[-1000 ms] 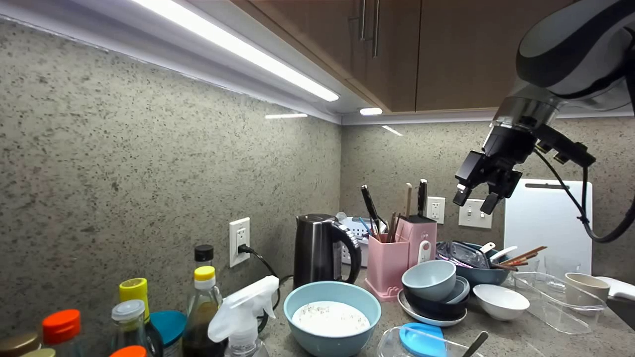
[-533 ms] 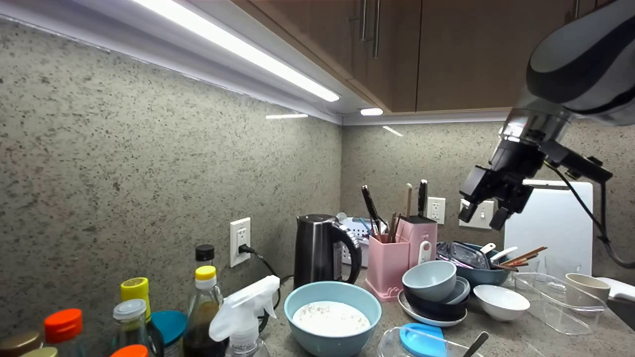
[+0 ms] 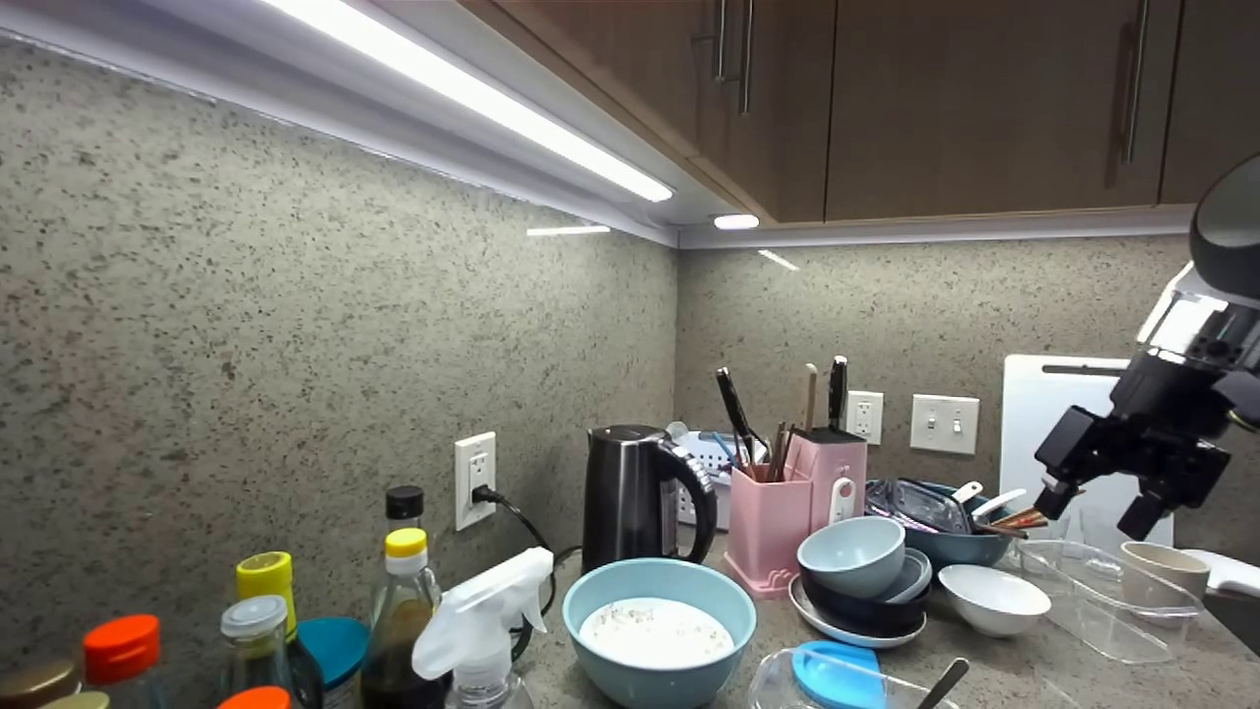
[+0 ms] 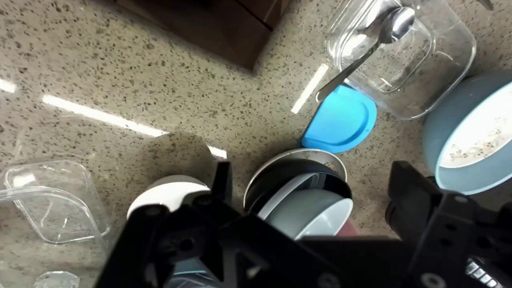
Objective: Turn off the left light switch
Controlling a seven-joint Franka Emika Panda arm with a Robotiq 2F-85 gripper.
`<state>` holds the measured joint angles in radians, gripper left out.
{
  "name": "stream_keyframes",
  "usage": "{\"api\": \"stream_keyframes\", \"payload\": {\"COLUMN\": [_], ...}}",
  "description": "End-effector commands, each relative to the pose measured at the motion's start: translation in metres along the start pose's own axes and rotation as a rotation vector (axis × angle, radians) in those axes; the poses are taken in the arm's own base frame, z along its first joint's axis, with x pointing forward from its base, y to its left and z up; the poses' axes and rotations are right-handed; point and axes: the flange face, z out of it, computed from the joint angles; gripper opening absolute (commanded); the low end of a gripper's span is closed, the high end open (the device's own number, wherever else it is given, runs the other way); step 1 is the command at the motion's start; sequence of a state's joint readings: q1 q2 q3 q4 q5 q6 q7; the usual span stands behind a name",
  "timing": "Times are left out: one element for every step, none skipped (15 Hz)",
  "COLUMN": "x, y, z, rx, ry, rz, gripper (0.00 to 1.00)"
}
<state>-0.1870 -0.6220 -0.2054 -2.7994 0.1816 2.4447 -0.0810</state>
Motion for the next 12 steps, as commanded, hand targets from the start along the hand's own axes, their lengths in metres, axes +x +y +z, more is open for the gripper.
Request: {"api": "stream_keyframes", "payload": {"x": [0.002,0.003,0.008,0.025,0.036,0.058,0.070,0.091,0.105,0.123,0.137,0.145], "y": [-0.005,-0.008,-0.011,-0.013,-0.011,-0.006,-0.004,0.001,0.005,0.015,0.022,0.031], "z": [-0.001,0.000,0.002,0.001,-0.002,-0.013,-0.019,-0.029,-0.035,-0.045,-0.051,-0.056], "rx": [0.000,0.001,-0.001,-0.022,-0.024,-0.032,-0.037,-0.052,-0.065,-0.080,-0.097,-0.115], "ry": [0.000,-0.003,-0.006,0.020,0.040,0.080,0.105,0.136,0.162,0.185,0.202,0.214], "rz": [-0.011,-0.018,-0.006,0.051,0.093,0.159,0.204,0.249,0.294,0.340,0.386,0.436], "gripper": [1.00,1.00,1.00,1.00,1.00,1.00,1.00,1.00,1.00,1.00,1.00,1.00]}}
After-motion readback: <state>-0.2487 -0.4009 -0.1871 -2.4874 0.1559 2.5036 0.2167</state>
